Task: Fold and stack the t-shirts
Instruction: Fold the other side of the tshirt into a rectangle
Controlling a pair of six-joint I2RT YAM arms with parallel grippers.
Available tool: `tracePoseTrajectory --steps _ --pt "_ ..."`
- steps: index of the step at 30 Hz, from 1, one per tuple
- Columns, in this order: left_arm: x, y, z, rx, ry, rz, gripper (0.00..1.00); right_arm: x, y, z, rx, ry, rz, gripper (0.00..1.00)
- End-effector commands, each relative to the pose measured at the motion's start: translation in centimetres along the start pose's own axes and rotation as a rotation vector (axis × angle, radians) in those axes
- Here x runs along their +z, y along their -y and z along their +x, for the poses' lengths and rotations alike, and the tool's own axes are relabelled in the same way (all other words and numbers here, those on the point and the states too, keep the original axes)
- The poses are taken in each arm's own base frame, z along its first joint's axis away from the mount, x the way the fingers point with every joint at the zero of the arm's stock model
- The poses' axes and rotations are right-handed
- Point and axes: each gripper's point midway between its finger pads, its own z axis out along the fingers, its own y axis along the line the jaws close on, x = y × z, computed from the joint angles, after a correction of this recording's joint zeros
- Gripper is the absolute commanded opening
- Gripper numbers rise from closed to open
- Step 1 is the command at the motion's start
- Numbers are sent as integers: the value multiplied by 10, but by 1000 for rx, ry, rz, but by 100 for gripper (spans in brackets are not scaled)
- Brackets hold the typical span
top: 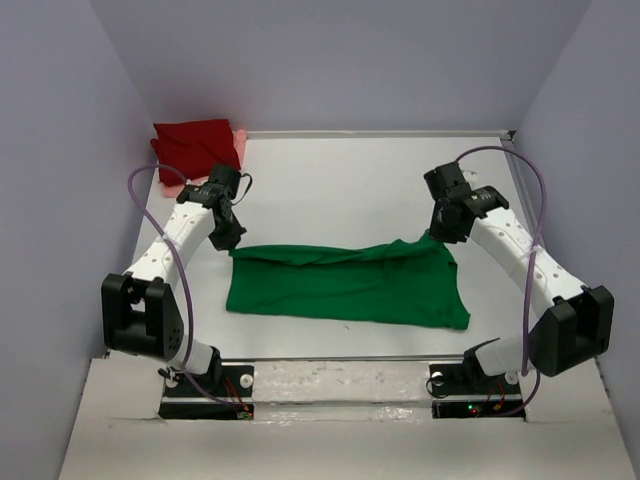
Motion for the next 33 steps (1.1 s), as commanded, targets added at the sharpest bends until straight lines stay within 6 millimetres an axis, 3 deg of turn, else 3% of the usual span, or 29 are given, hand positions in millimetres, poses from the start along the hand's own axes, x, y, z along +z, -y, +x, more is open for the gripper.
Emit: tracePoseTrajectory --steps 1,11,24,25,31,32,33 --pt "-6 -19 9 -34 7 -56 0 5 27 16 42 3 132 0" --pt "11 -38 35 -34 -53 -119 0 1 36 48 85 -53 111 0" --pt "16 -48 49 -40 -76 -145 0 -7 37 66 130 -89 69 0" --pt "18 -48 51 -31 -83 -143 0 -7 34 69 119 -96 58 9" --pt "20 -54 59 -40 -90 -157 0 -10 43 74 145 -90 98 21" --pt "21 -58 62 -41 -96 -172 0 -12 41 76 140 -96 93 27" --pt "20 -59 63 -44 -95 -169 0 -12 41 76 143 -98 95 42"
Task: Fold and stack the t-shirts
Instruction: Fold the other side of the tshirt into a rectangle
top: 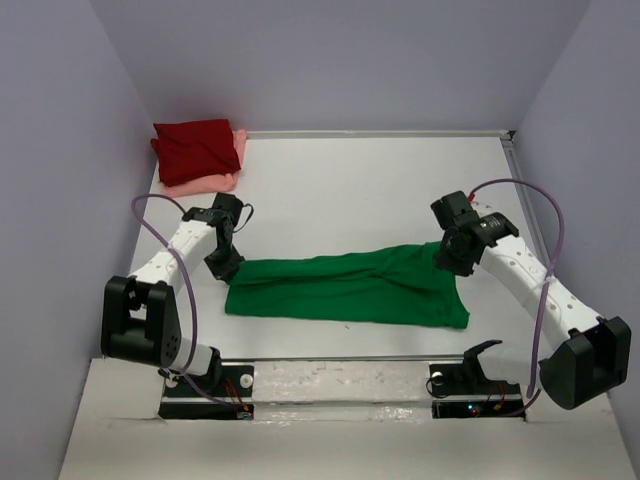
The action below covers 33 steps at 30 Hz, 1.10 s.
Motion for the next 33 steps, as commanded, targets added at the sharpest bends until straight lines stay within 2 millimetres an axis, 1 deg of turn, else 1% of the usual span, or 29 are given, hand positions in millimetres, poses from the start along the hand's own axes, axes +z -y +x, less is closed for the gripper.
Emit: tracePoseTrajectory --steps 1,3,5,7,8,9,10,11,12,13,14,15,16,17,18,19,20,21,22,24,25,27,28,29,32,33 --pt "-3 -16 7 -14 14 -33 1 -11 4 2 23 24 6 49" --pt "-3 -18 9 -9 8 -41 1 -13 6 0 32 33 10 53" --pt "-3 -24 8 -14 22 -63 2 -15 4 -3 21 55 -5 53" --pt "-10 -30 3 -37 67 -75 2 -16 1 -4 0 57 -15 54" --pt "-18 -30 -7 -59 120 -85 2 -13 -3 -5 -13 52 -27 53" --pt "-25 -34 -8 -65 143 -93 3 -13 -4 -7 -14 55 -21 53" --pt "-30 -32 -14 -84 174 -89 4 -12 -7 -6 -41 55 -26 52" --pt "-34 -35 -14 -90 175 -99 4 -11 -11 -8 -53 57 -38 52" --pt "-39 -32 -17 -97 178 -81 4 -9 -14 -10 -55 56 -40 52" --pt "-42 -32 -16 -97 172 -72 4 -12 -20 -14 -72 69 -55 49" --pt "-46 -31 -16 -117 181 -68 3 -12 -32 -19 -90 73 -104 47" --pt "-47 -32 -16 -116 183 -75 3 -14 -36 -24 -94 90 -118 47" --pt "-49 -26 -16 -110 198 -50 3 -15 -43 -28 -102 88 -132 42" --pt "-46 -26 -11 -97 187 -51 3 -16 -52 -34 -108 100 -165 40" --pt "-43 -26 -7 -88 171 -54 3 -17 -59 -34 -117 90 -190 38" --pt "-41 -27 -4 -68 154 -61 2 -13 -63 -36 -123 81 -186 31" --pt "-38 -28 1 -57 135 -72 2 -15 -70 -42 -128 93 -206 29" --pt "-37 -28 5 -50 120 -75 2 -16 -77 -41 -144 88 -222 28" --pt "-37 -27 8 -48 109 -65 2 -14 -78 -43 -143 87 -217 28" --pt "-36 -23 21 -43 78 -31 1 -8 -87 -44 -173 78 -228 26" --pt "-39 -20 24 -47 77 5 0 -6 -89 -46 -179 77 -221 16" --pt "-41 -23 34 -67 60 23 0 -5 -97 -48 -199 69 -246 0" --pt "-42 -24 36 -79 59 27 0 -4 -100 -47 -200 65 -252 0" --pt "-45 -26 42 -97 62 35 0 -3 -109 -45 -216 50 -291 0" --pt "-49 -37 45 -131 74 17 0 0 -118 -43 -237 32 -322 0" --pt "-52 -40 42 -150 93 10 0 2 -123 -43 -243 25 -336 0"
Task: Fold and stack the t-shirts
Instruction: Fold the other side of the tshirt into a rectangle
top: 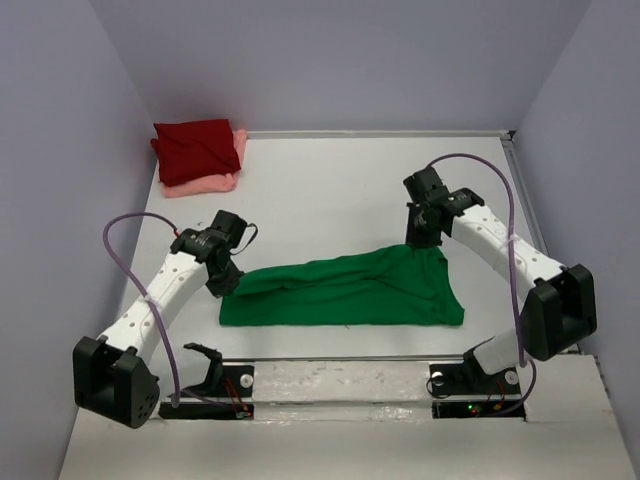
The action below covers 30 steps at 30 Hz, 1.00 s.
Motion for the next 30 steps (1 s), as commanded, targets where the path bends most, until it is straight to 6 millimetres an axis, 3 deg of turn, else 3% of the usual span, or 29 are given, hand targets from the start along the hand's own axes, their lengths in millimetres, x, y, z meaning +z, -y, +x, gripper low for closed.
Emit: tracePoseTrajectory --steps 1,10,14,17,19,23,25,30 --pt "-12 -22 4 -101 19 -55 0 -7 -33 -25 -30 50 -137 0" --pt "-5 -27 11 -139 8 -97 0 -8 -35 -27 -48 67 -153 0" --pt "4 -23 8 -72 -16 -162 6 -12 -30 -28 -62 86 -143 0" --pt "2 -12 -6 -37 12 -157 30 -13 -27 -25 -71 86 -137 0" --pt "-7 -8 -20 -61 62 -151 37 -12 -24 -22 -74 82 -131 0" --pt "-18 -6 -49 -74 174 -158 45 -11 -21 -18 -79 80 -126 0" --pt "-18 -5 -54 -62 191 -174 56 -10 -21 -17 -84 76 -128 0" --pt "-14 -3 -58 -42 191 -204 57 -7 -20 -14 -97 67 -123 0"
